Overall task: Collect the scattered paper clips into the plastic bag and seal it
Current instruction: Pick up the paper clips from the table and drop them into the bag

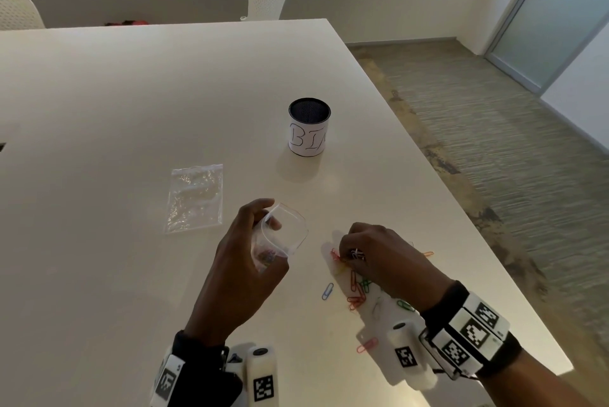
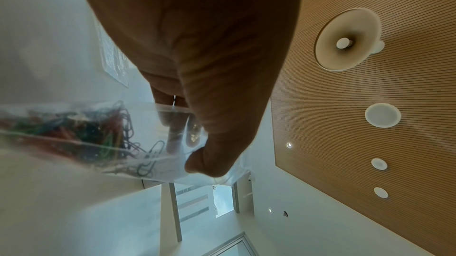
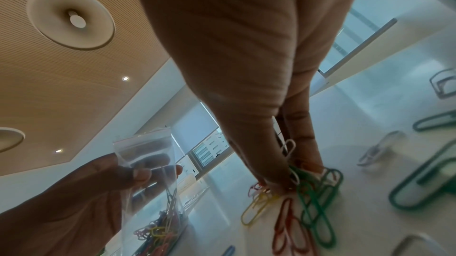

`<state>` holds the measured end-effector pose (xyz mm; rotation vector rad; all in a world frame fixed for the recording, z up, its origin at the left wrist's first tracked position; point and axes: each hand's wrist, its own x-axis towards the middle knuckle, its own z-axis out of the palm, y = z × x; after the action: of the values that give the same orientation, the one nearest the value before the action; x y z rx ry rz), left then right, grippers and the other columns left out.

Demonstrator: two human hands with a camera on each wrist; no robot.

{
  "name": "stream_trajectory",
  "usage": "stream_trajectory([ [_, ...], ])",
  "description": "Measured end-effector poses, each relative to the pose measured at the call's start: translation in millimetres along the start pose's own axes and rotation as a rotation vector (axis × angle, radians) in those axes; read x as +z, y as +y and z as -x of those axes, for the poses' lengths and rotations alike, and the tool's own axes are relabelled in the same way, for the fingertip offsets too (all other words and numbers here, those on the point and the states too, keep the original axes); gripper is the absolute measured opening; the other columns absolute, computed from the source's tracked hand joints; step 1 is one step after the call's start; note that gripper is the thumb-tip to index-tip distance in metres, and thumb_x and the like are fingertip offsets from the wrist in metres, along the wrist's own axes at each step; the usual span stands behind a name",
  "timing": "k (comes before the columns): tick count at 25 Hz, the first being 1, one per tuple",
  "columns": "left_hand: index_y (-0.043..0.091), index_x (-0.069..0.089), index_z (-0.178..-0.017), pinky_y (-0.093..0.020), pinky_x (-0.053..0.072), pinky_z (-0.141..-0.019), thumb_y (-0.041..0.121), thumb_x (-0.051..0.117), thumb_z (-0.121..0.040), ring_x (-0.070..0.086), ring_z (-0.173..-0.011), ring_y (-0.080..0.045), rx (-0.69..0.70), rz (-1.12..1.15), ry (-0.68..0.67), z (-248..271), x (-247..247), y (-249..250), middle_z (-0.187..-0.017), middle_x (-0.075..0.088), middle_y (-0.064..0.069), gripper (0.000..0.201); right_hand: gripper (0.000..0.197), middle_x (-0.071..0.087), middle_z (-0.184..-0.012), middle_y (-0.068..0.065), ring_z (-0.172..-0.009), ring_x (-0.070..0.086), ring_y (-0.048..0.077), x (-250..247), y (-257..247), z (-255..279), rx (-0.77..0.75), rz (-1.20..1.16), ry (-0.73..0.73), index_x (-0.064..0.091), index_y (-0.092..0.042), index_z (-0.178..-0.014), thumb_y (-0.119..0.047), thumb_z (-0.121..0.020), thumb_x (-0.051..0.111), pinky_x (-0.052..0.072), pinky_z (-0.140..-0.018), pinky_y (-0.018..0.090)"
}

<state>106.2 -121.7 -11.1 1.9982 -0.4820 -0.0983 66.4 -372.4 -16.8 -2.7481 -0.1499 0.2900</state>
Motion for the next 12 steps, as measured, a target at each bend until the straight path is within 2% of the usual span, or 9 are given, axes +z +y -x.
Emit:
stream_trajectory([
  [2, 0.027, 0.045, -0.14, -0.004, 0.048, -0.072, 0.002, 0.076, -0.081, 0.065, -0.094, -0.006, -0.001, 0.006, 0.003, 1.0, 0.4, -0.1, -0.116, 0.064, 0.008, 0.071, 0.01, 0.068, -0.106, -0.001, -0.085, 0.068, 0.013, -1.4, 2.0, -2.8, 0.003, 0.002, 0.009, 0.075, -0.019, -0.1, -0.022, -0.099, 0.066, 0.052, -0.069, 0.017],
  [5, 0.025, 0.045, -0.14, -0.003, 0.047, -0.072, 0.001, 0.075, -0.081, 0.065, -0.092, -0.004, 0.005, 0.006, 0.008, 1.9, -0.2, 1.5, -0.115, 0.064, 0.007, 0.07, 0.014, 0.073, -0.099, 0.002, -0.081, 0.07, 0.015, -7.3, 5.7, -6.8, 0.017, -0.007, 0.039, 0.077, -0.014, -0.094, -0.012, -0.098, 0.064, 0.057, -0.069, 0.024],
  [7, 0.025, 0.046, -0.139, -0.003, 0.048, -0.072, 0.001, 0.075, -0.081, 0.067, -0.089, -0.006, 0.012, 0.002, 0.011, 2.3, -1.3, 2.5, -0.115, 0.065, 0.007, 0.07, 0.015, 0.077, -0.097, 0.004, -0.08, 0.072, 0.014, -11.8, 6.3, -7.2, 0.008, -0.014, 0.08, 0.078, -0.013, -0.096, -0.009, -0.098, 0.064, 0.06, -0.071, 0.025],
  [10, 0.024, 0.046, -0.139, -0.004, 0.048, -0.073, 0.0, 0.075, -0.081, 0.066, -0.091, -0.005, 0.015, 0.003, 0.017, 2.1, -2.3, 3.2, -0.114, 0.064, 0.006, 0.07, 0.018, 0.08, -0.1, 0.002, -0.086, 0.076, 0.008, -17.0, 5.9, -6.0, -0.006, -0.122, 0.173, 0.078, -0.015, -0.109, -0.008, -0.095, 0.07, 0.061, -0.08, 0.018],
  [12, 0.023, 0.046, -0.14, -0.003, 0.047, -0.074, 0.0, 0.076, -0.081, 0.064, -0.093, -0.004, 0.02, -0.005, 0.017, 1.5, -1.7, 2.9, -0.114, 0.064, 0.005, 0.07, 0.02, 0.081, -0.096, 0.001, -0.081, 0.076, 0.005, -20.8, 5.6, -5.3, -0.001, -0.208, 0.238, 0.079, -0.014, -0.109, -0.007, -0.092, 0.075, 0.062, -0.081, 0.02],
])
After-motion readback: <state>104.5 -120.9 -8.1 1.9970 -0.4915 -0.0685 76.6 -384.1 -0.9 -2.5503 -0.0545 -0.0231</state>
